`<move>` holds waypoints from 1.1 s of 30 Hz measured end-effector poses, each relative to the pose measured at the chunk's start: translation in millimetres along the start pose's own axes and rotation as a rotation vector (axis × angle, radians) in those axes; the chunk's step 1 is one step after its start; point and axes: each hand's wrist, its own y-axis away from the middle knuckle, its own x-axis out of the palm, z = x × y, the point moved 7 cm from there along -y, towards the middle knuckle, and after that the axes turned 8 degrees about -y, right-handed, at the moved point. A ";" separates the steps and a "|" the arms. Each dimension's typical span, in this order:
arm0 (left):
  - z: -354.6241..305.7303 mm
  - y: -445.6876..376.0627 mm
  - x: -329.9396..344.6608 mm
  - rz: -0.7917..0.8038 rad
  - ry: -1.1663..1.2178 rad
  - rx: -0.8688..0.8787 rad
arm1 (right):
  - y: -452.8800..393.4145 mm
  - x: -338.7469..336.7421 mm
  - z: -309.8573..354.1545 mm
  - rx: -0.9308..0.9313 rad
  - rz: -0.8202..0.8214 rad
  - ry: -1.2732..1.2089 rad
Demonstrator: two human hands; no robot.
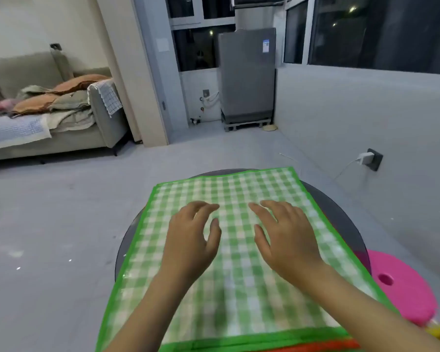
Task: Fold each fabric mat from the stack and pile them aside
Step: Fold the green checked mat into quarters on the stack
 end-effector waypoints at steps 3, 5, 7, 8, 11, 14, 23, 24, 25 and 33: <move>-8.0 32.9 4.8 0.077 0.003 0.006 | 35.0 -4.9 4.1 -0.047 0.042 -0.006; -8.0 57.5 13.7 0.137 0.006 0.007 | 65.0 -1.1 1.0 -0.057 0.098 -0.007; -6.3 77.9 22.2 0.176 0.009 0.018 | 88.8 1.5 -2.3 -0.061 0.158 -0.018; -5.4 87.3 26.9 0.216 0.012 0.016 | 98.1 3.6 -2.9 -0.051 0.201 -0.027; -7.6 113.1 45.9 0.365 0.011 0.048 | 118.0 15.2 0.5 -0.077 0.366 -0.088; -10.2 131.6 49.8 0.405 0.031 0.100 | 130.4 22.7 5.0 -0.094 0.519 -0.144; -3.0 145.9 51.5 0.489 0.127 0.060 | 141.6 22.2 -4.7 -0.023 0.647 -0.301; -2.5 145.7 51.6 0.495 0.123 0.060 | 140.1 21.3 -4.3 -0.018 0.653 -0.317; -2.4 145.0 51.4 0.493 0.119 0.061 | 138.6 21.0 -4.2 -0.016 0.654 -0.334; -1.7 142.0 50.8 0.487 0.151 0.017 | 134.9 22.0 -1.2 -0.019 0.630 -0.349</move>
